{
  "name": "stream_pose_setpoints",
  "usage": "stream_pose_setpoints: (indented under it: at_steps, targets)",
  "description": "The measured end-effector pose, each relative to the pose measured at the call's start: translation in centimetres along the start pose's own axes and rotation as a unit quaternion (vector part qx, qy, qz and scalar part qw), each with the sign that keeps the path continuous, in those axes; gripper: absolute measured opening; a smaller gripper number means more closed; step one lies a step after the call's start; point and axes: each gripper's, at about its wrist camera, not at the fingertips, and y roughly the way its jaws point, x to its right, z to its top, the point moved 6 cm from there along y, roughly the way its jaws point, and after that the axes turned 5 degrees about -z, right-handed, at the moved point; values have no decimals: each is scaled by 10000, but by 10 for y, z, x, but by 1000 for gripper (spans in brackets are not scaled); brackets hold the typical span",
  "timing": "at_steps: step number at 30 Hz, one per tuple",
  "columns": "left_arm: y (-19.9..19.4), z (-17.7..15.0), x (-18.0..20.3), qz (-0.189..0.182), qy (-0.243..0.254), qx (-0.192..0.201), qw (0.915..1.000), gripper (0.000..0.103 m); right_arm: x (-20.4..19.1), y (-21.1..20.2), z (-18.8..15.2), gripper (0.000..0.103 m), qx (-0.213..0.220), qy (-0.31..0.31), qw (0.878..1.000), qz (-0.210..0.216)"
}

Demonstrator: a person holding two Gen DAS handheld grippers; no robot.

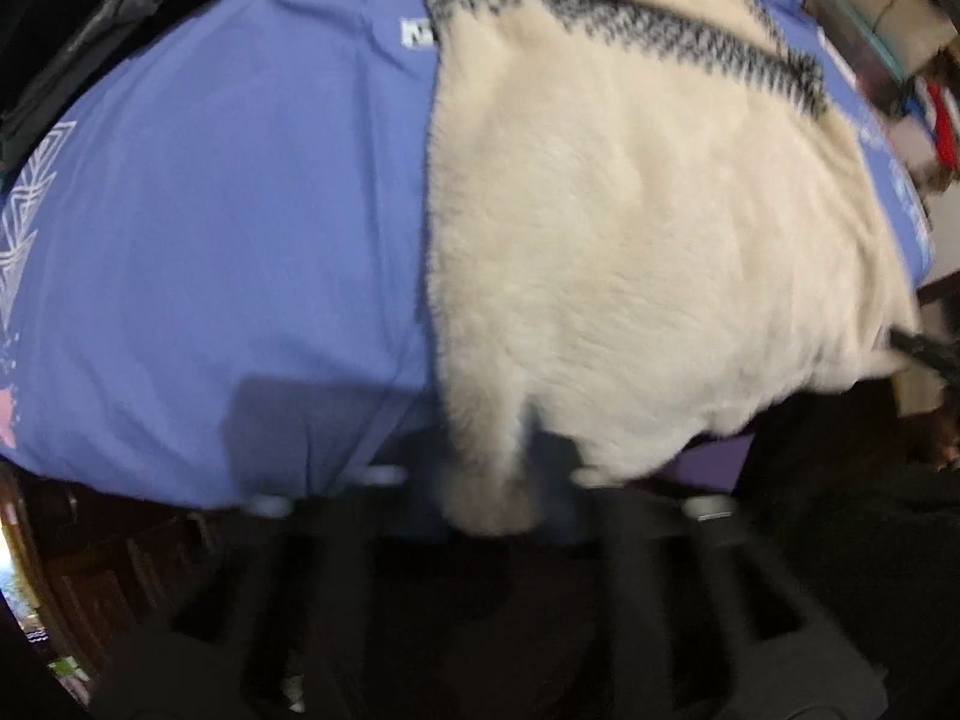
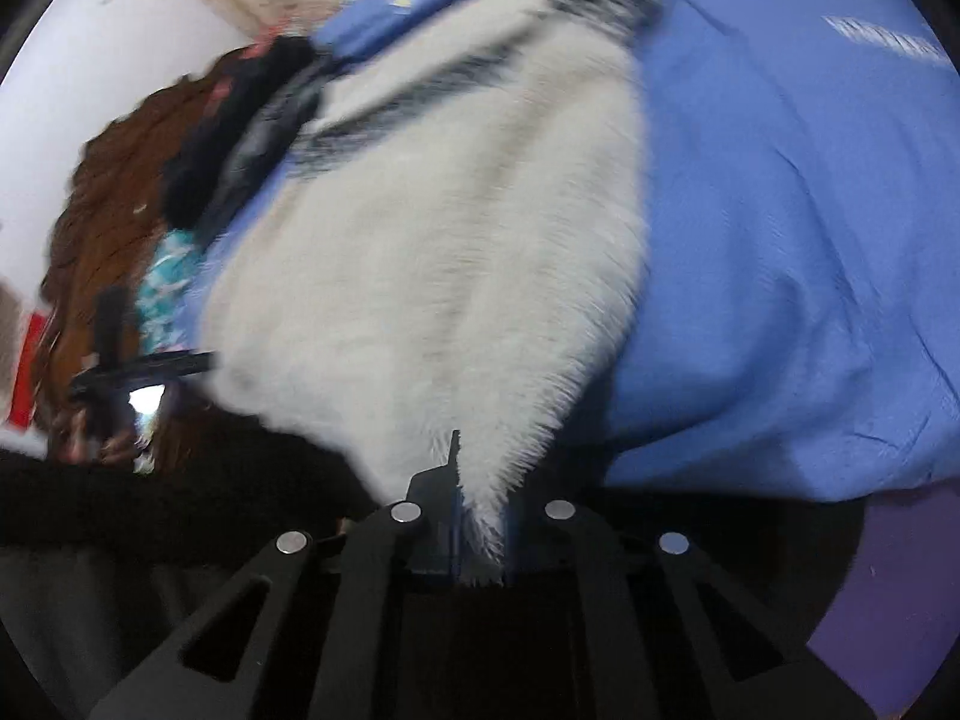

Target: Fold large clothes

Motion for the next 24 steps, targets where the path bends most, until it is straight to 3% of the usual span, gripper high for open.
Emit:
stream_pose_setpoints:
  at_steps: [3, 6, 12, 18, 24]
  targets:
    - [-13, -8, 1, -331, -94, 101, 9994, 7, -4, -22, -9, 33, -29, -215, 9997, -108]
    - [-31, -9, -3, -867, -475, 228, 9948, 7, 4, -45, -12, 33, 104, 39, 9998, 150]
    - [-65, 11, -15, -1846, -1277, 654, 9723, 7, 6, -73, 24, 33, 722, 444, 9935, 755]
    - [-91, 67, -18, -1977, -1453, 1084, 9634, 7, 12, -82, 97, 33, 1475, 841, 9759, 1373]
    - [-88, 140, -31, -2001, -1805, 1143, 9562, 7, 33, -72, 162, 33, 1740, 988, 9702, 1368]
